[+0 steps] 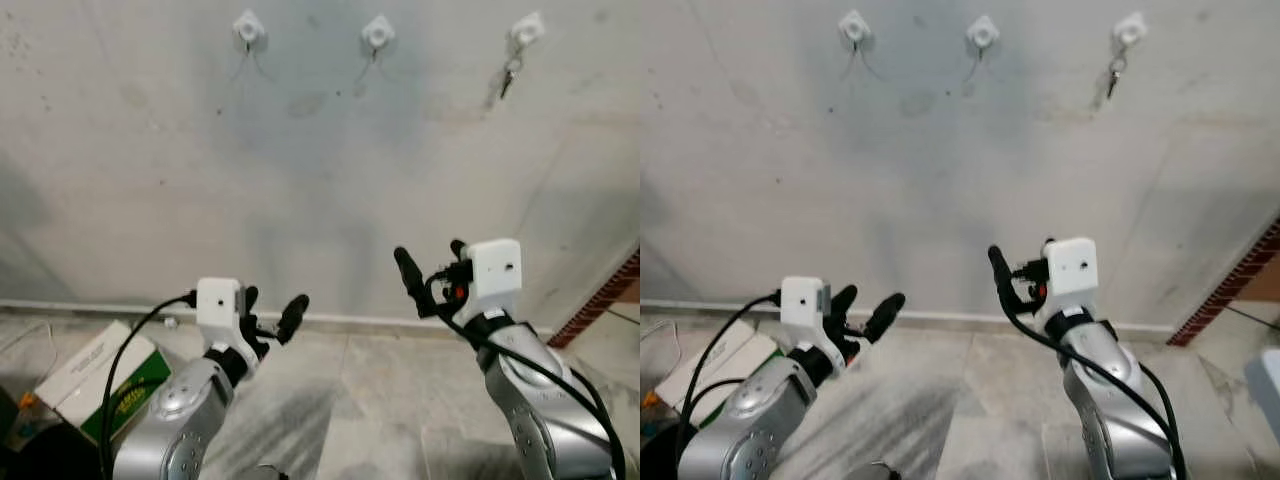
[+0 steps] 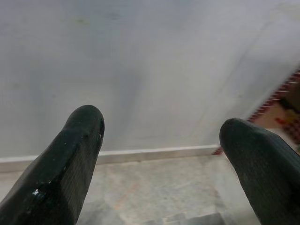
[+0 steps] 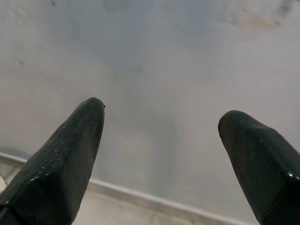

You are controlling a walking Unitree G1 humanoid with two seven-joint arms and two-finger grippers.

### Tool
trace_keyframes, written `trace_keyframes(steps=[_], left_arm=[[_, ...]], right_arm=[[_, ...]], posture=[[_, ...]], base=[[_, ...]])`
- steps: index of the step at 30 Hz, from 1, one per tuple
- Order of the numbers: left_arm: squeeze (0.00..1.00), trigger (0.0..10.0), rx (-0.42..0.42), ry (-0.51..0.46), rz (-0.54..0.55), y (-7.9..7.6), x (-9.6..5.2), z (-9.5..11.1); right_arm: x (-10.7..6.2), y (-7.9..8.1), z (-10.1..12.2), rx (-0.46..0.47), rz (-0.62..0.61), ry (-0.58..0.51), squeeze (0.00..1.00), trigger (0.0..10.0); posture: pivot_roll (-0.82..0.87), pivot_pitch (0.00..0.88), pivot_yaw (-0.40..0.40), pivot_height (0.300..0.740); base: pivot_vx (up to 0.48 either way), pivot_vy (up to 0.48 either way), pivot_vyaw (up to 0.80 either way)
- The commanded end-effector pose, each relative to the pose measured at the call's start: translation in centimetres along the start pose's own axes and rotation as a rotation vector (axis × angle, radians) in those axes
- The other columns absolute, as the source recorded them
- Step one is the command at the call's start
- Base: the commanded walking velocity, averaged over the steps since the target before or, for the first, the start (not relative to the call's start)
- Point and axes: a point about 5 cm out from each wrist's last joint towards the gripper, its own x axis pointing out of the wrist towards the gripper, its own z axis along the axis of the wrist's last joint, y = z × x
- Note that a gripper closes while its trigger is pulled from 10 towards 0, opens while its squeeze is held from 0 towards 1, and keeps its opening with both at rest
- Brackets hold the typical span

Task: Hang keys on a hook

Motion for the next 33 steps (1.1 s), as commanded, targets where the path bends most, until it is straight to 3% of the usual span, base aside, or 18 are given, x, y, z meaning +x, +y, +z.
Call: trace_keyframes(steps=[1, 12, 30, 33], left_arm=[[0.00, 10.0, 0.004, 0.010, 0.019, 0.40, -0.31, -0.12], [0.00, 10.0, 0.004, 0.010, 0.015, 0.38, -0.26, -0.11], [0.00, 10.0, 0.028, 0.006, 0.017, 0.64, 0.23, 0.09], [0.00, 10.0, 0.021, -0.002, 0.014, 0.72, 0.33, 0.25]], right_arm=[[0.09, 0.21, 0.42, 0.000, 0.005, -0.018, 0.00, 10.0], [0.02, 0.17, 0.32, -0.002, 0.001, -0.013, 0.00, 10.0], [0.21, 0.12, 0.35, -0.015, -0.004, -0.015, 0.00, 10.0], [0.26, 0.13, 0.28, -0.011, -0.006, -0.010, 0.00, 10.0]], posture=[[-0.08, 0.077, 0.027, 0.740], [-0.08, 0.078, 0.029, 0.740], [-0.09, 0.067, 0.035, 0.740], [-0.09, 0.065, 0.034, 0.740]], base=[[-0.289, 0.000, 0.00], [-0.275, 0.000, 0.00], [0.000, 0.000, 0.00], [0.000, 0.000, -0.70]])
